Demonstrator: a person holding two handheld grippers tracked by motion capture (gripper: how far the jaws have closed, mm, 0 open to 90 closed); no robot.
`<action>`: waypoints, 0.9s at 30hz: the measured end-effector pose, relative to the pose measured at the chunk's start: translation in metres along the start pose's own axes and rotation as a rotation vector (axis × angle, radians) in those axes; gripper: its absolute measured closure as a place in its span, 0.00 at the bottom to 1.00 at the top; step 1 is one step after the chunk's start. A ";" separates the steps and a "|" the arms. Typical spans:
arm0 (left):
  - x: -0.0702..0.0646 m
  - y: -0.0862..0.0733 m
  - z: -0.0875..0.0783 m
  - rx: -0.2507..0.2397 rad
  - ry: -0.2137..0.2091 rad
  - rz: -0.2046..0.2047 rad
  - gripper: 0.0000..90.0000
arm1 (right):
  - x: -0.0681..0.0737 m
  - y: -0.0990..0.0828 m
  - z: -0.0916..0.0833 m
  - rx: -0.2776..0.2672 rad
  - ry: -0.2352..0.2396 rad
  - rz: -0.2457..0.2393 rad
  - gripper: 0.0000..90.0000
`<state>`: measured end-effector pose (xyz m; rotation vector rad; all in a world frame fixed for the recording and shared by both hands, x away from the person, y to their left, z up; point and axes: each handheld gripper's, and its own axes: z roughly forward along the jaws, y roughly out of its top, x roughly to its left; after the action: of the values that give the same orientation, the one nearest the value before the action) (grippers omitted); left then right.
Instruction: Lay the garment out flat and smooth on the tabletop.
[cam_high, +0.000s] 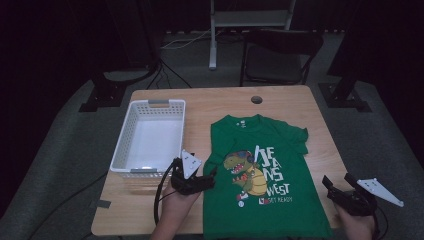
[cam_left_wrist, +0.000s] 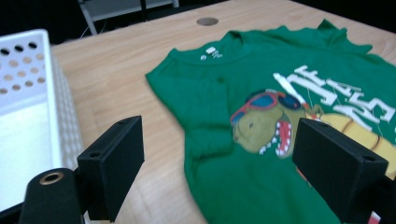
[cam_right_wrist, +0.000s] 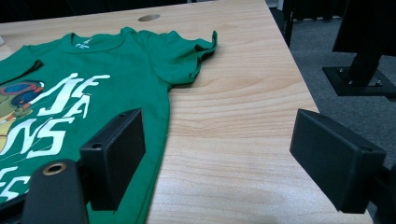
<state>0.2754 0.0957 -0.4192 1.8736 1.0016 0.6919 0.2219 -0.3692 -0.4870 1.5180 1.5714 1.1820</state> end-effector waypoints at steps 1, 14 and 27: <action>0.000 0.003 0.003 -0.002 -0.010 -0.006 0.20 | 0.000 0.000 0.000 0.000 -0.001 0.003 0.19; -0.005 0.037 0.050 0.033 -0.033 0.004 0.20 | -0.001 0.000 0.001 0.011 0.005 0.011 0.19; 0.000 0.055 0.086 0.075 -0.042 -0.020 0.20 | 0.000 0.000 0.001 0.012 0.001 0.006 0.19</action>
<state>0.3618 0.0423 -0.4103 1.9321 1.0307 0.6081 0.2231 -0.3695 -0.4870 1.5305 1.5785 1.1785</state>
